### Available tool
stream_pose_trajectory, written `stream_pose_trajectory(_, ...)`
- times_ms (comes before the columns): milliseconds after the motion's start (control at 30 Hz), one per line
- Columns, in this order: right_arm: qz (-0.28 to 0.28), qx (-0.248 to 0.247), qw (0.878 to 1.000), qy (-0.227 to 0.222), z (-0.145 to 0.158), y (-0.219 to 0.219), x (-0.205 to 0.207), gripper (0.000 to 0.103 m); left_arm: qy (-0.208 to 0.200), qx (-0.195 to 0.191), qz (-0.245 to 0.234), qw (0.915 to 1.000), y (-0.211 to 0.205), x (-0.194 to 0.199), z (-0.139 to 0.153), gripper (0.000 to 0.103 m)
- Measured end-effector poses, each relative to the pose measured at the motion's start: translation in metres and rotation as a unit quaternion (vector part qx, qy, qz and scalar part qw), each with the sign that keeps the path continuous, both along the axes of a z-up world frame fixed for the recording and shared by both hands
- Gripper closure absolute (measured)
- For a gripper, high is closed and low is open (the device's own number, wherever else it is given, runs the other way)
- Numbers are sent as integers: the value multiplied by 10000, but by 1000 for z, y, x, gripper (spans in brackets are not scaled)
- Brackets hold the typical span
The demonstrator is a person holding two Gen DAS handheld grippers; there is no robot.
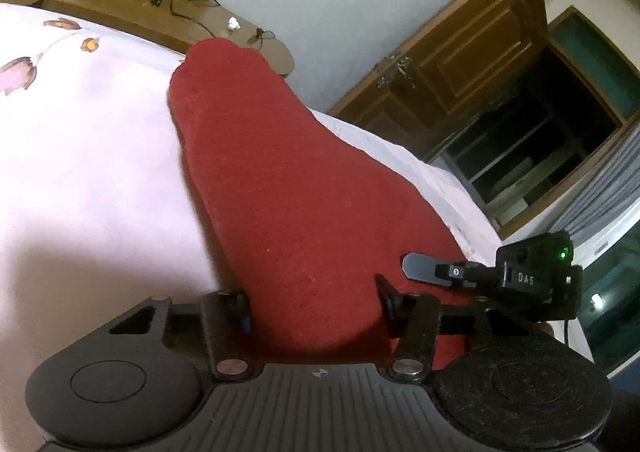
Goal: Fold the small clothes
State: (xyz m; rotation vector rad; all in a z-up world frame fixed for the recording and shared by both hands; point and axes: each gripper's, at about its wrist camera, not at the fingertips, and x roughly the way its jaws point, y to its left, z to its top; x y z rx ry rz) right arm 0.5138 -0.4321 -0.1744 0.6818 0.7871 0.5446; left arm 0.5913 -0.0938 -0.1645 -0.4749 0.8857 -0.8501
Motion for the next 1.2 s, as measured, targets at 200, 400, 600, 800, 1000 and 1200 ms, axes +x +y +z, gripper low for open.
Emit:
stream_pose_trajectory(200,-97,-149,9998,-126,2,4,-6,53,-112,54,32,9999,0,-2,-1,50)
stream_pose_trajectory(400,-280,-153,9994,-163,1,8,-13,57,-142,179,55,9997,-1,-5,3,51)
stream_pose_trajectory(600,-326,-62,9994,-110,1,9,-15,59,-145,192,75,9997,-1,-8,8,55)
stream_pose_trajectory(800,-320,-32,9991,-281,14,15,-21,61,-337,263,-5,9991,2,-19,30,58)
stream_pose_trajectory(1000,-303,59,9982,-506,35,24,-36,61,-562,160,0,9983,21,-39,61,58)
stream_pose_trajectory(1200,-235,83,9971,-713,62,44,-50,61,-699,80,28,9975,51,-58,88,58)
